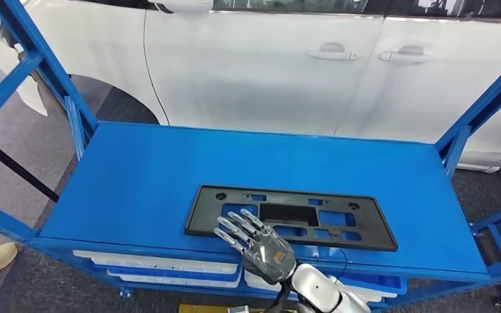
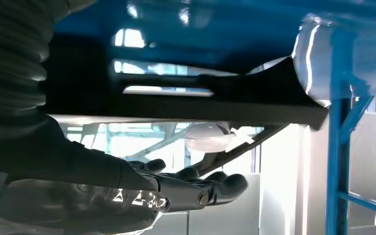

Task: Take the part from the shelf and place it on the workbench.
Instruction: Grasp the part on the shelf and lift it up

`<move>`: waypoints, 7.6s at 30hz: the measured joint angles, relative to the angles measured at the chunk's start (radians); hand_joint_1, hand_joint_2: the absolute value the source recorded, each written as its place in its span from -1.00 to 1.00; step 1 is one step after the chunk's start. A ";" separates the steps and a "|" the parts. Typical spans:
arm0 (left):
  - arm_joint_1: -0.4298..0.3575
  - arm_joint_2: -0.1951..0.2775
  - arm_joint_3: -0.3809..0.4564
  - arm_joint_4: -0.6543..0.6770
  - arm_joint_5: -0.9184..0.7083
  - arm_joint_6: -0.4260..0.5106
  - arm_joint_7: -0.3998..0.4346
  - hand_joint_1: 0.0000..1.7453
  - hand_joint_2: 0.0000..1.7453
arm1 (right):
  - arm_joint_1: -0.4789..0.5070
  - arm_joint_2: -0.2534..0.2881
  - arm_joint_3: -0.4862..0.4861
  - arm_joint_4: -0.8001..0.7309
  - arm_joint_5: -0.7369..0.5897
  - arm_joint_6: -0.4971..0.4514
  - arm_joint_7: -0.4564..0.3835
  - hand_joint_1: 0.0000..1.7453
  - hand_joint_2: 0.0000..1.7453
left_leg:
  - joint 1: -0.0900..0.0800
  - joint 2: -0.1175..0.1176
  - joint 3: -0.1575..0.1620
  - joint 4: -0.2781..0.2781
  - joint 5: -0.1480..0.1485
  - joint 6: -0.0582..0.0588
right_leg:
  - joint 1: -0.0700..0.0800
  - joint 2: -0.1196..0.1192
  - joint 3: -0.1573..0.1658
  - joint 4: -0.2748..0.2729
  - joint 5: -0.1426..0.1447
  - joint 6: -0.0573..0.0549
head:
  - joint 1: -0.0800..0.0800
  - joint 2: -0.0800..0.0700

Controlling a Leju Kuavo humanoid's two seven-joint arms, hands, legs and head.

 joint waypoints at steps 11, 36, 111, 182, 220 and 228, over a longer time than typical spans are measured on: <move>0.001 -0.004 -0.005 0.001 0.000 0.005 0.000 -1.00 -1.00 | -0.064 0.075 -0.020 0.021 -0.022 -0.070 -0.018 -1.00 1.00 | 0.005 -0.001 -0.043 0.071 -0.033 -0.040 | 0.020 -0.006 0.073 -0.190 0.104 -0.054 | -0.002 0.000; 0.002 -0.007 -0.028 0.001 0.000 -0.004 -0.003 -1.00 -1.00 | 0.008 0.056 -0.631 -0.618 -0.558 -0.093 -0.365 -1.00 1.00 | 0.010 -0.002 0.026 -0.008 -0.015 -0.006 | 0.005 0.002 0.042 -0.154 0.126 -0.003 | -0.002 0.000; 0.015 -0.070 -0.029 0.010 0.000 -0.008 0.036 -1.00 -1.00 | 0.286 -0.296 -0.359 -0.694 -0.048 0.008 -0.173 -1.00 1.00 | 0.010 -0.005 -0.054 0.153 -0.059 -0.042 | 0.000 0.002 0.126 -0.261 0.122 -0.030 | -0.002 0.000; 0.012 -0.052 -0.029 0.010 0.000 0.000 0.004 -1.00 -1.00 | -0.296 -0.029 0.035 0.274 0.132 0.134 0.255 1.00 1.00 | 0.009 -0.004 0.009 -0.033 0.024 0.008 | 0.004 0.005 0.048 -0.119 0.051 0.013 | -0.002 0.000; 0.006 -0.017 0.004 0.010 0.000 0.004 -0.130 -1.00 1.00 | -0.328 0.106 -0.119 0.310 -0.075 -0.045 0.115 1.00 1.00 | 0.009 -0.009 0.003 -0.011 0.012 -0.002 | 0.015 0.007 0.081 -0.188 0.122 -0.023 | -0.002 0.000; -0.016 -0.012 0.007 0.011 0.000 -0.016 -0.195 -1.00 1.00 | -0.275 0.103 -0.192 -0.099 -0.976 0.185 -0.379 1.00 1.00 | 0.016 -0.004 -0.043 0.120 -0.074 -0.037 | 0.013 0.003 0.132 -0.283 0.145 -0.045 | -0.002 0.000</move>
